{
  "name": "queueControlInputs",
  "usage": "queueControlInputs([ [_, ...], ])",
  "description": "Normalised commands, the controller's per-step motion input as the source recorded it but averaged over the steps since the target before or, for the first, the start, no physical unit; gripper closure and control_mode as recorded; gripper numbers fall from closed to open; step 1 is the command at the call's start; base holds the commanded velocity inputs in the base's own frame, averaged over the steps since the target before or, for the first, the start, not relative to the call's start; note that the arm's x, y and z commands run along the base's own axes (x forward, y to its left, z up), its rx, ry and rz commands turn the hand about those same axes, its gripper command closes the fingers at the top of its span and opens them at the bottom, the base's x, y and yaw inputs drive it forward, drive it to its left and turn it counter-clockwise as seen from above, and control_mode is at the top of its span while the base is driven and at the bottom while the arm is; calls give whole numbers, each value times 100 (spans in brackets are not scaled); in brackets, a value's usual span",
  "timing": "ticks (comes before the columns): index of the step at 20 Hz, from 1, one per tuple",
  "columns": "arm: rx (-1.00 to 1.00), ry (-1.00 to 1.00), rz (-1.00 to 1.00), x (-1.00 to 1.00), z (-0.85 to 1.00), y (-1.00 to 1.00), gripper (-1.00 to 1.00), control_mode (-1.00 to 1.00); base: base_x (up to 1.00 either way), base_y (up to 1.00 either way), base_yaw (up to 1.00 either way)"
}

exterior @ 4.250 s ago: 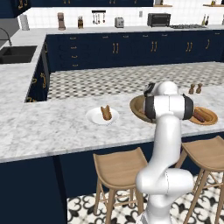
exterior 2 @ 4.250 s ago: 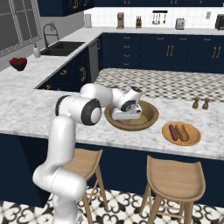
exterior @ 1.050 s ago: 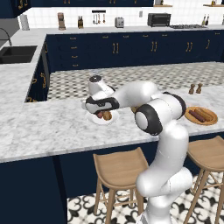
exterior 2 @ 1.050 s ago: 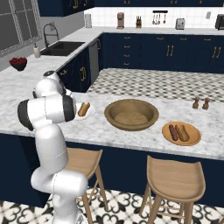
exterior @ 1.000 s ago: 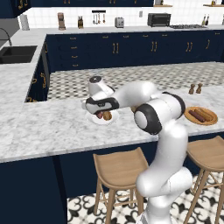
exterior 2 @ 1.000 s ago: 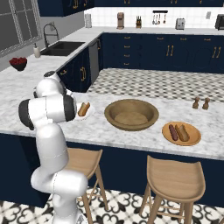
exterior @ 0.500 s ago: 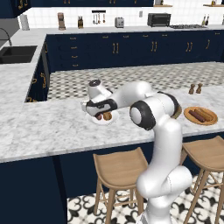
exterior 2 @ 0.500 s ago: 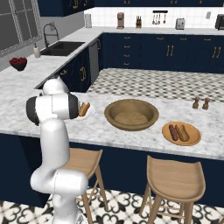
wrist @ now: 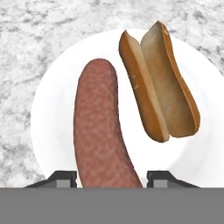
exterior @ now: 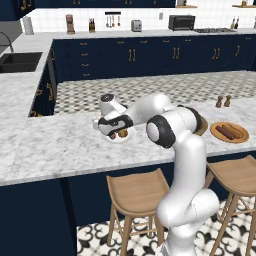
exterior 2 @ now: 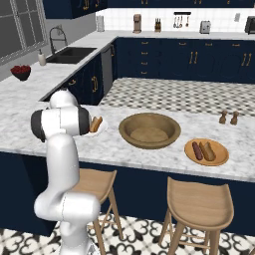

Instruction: Place one bun and one sausage from the bowl on each plate.

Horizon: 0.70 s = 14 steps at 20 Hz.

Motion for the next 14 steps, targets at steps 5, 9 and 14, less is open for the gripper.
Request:
queueControlInputs([
  [5, 0, -2, 0, -1, 8, 0, -100, -100, 0, 0, 0],
  [9, 0, -5, -2, -13, 54, 0, -100, -100, 0, 0, 0],
  [14, 0, 0, -9, -75, 60, -59, -100, -100, 0, 0, 0],
])
